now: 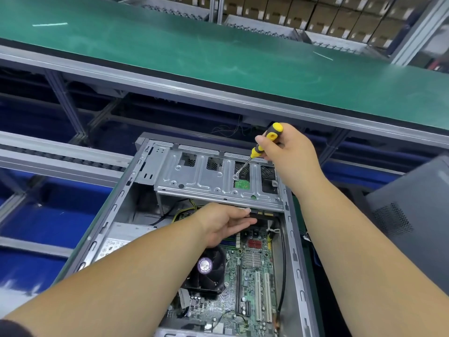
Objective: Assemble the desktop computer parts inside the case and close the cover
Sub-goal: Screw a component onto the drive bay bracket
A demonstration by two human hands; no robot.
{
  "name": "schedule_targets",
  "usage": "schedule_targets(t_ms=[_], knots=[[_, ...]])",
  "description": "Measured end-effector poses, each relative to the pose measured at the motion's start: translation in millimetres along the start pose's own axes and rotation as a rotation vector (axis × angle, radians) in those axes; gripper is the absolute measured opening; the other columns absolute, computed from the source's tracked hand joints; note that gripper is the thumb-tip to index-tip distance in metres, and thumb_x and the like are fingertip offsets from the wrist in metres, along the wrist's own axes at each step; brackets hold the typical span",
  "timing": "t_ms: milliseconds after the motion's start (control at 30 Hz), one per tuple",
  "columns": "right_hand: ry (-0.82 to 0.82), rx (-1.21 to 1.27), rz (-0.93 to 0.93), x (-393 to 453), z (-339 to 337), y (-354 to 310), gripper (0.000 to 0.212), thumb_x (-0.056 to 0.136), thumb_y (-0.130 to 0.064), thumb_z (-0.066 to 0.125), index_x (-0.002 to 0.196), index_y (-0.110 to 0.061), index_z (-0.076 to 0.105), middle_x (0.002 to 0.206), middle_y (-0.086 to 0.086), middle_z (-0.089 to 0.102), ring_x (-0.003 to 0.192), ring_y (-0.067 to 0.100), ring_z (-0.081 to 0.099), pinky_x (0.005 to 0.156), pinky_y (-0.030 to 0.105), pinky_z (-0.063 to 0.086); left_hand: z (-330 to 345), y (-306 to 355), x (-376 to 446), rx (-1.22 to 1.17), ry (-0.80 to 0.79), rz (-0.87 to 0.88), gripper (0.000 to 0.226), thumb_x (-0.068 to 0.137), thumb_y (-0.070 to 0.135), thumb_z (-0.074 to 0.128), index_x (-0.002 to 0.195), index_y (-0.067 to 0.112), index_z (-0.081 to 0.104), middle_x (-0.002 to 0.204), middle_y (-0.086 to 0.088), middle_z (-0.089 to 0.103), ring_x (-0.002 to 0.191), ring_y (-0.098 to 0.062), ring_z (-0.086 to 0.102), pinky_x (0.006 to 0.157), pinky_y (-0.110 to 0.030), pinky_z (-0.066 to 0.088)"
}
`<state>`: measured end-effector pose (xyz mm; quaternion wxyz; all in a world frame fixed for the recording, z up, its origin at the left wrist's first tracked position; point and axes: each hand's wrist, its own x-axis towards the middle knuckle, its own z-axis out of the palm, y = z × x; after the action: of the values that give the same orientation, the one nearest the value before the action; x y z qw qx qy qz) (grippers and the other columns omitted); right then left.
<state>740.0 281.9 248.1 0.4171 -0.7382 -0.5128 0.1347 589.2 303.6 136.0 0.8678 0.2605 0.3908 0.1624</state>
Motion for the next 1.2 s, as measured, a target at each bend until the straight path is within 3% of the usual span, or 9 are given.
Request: schedule_targets(t_ms=[333, 433, 533, 700, 833, 967, 1067, 1200], knots=[[-0.063, -0.12, -0.065, 6.8, 7.2, -6.4, 0.019, 0.094, -0.042, 0.061, 0.082, -0.031, 0.051, 0.088, -0.007, 0.066, 0.085, 0.013, 0.064, 0.071, 0.032, 0.048, 0.4, 1.5, -0.9, 0.013, 0.0, -0.006, 0.015, 0.083, -0.007, 0.068, 0.097, -0.011, 0.063, 0.103, -0.023, 0.07, 0.092, -0.031, 0.072, 0.075, -0.028, 0.06], [-0.113, -0.149, -0.069, 10.7, 6.5, -9.7, 0.018, 0.093, -0.042, 0.062, 0.09, -0.025, 0.057, 0.091, -0.004, 0.068, 0.087, 0.016, 0.065, 0.074, 0.034, 0.05, 0.4, 1.6, -1.5, 0.02, 0.004, -0.008, 0.015, 0.083, -0.007, 0.068, 0.097, -0.01, 0.064, 0.103, -0.022, 0.071, 0.092, -0.03, 0.072, 0.076, -0.028, 0.06], [-0.143, -0.192, -0.082, 17.1, 3.4, -15.1, 0.015, 0.092, -0.037, 0.067, 0.098, -0.024, 0.06, 0.091, -0.005, 0.066, 0.084, 0.014, 0.062, 0.066, 0.029, 0.046, 0.6, 1.8, -2.0, 0.026, 0.003, -0.004, 0.014, 0.083, -0.007, 0.068, 0.097, -0.01, 0.064, 0.103, -0.021, 0.071, 0.092, -0.03, 0.072, 0.077, -0.029, 0.06], [-0.22, -0.325, -0.132, 27.4, -7.6, -29.0, 0.037, 0.089, -0.02, 0.071, 0.114, -0.033, 0.047, 0.096, -0.005, 0.069, 0.084, 0.018, 0.066, 0.07, 0.034, 0.054, 1.2, 2.5, -2.9, 0.035, 0.0, -0.008, 0.015, 0.084, -0.006, 0.068, 0.099, -0.009, 0.064, 0.105, -0.021, 0.071, 0.093, -0.029, 0.072, 0.079, -0.029, 0.059], [-0.303, -0.474, -0.15, 36.6, -11.1, -41.9, 0.016, 0.086, -0.026, 0.074, 0.092, -0.026, 0.06, 0.088, -0.004, 0.068, 0.086, 0.022, 0.063, 0.064, 0.029, 0.046, 0.5, 2.8, -2.2, 0.036, 0.001, -0.018, 0.017, 0.085, -0.006, 0.067, 0.101, -0.009, 0.063, 0.104, -0.02, 0.071, 0.093, -0.029, 0.072, 0.08, -0.03, 0.059], [-0.261, -0.649, -0.115, 42.2, -7.2, -48.3, 0.031, 0.085, -0.045, 0.072, 0.081, -0.019, 0.056, 0.077, 0.002, 0.062, 0.073, 0.023, 0.059, 0.057, 0.031, 0.045, 0.2, 2.0, -1.2, 0.039, 0.009, -0.019, 0.018, 0.084, -0.006, 0.068, 0.101, -0.009, 0.063, 0.103, -0.02, 0.071, 0.091, -0.028, 0.073, 0.076, -0.027, 0.06], [-0.178, -0.746, -0.134, 41.4, -2.9, -43.9, 0.038, 0.089, -0.053, 0.061, 0.073, -0.021, 0.048, 0.071, -0.001, 0.052, 0.064, 0.017, 0.048, 0.051, 0.029, 0.031, 0.8, 1.7, -0.7, 0.039, 0.011, -0.012, 0.017, 0.084, -0.005, 0.069, 0.1, -0.009, 0.063, 0.103, -0.02, 0.071, 0.09, -0.028, 0.073, 0.073, -0.025, 0.06], [-0.185, -0.565, -0.171, 37.8, -1.3, -37.9, 0.017, 0.091, -0.037, 0.053, 0.097, -0.021, 0.059, 0.082, -0.004, 0.057, 0.07, 0.016, 0.051, 0.055, 0.029, 0.032, -0.5, 1.9, -0.5, 0.034, 0.014, 0.003, 0.02, 0.083, -0.004, 0.07, 0.101, -0.009, 0.063, 0.098, -0.019, 0.073, 0.089, -0.028, 0.073, 0.072, -0.025, 0.06]])
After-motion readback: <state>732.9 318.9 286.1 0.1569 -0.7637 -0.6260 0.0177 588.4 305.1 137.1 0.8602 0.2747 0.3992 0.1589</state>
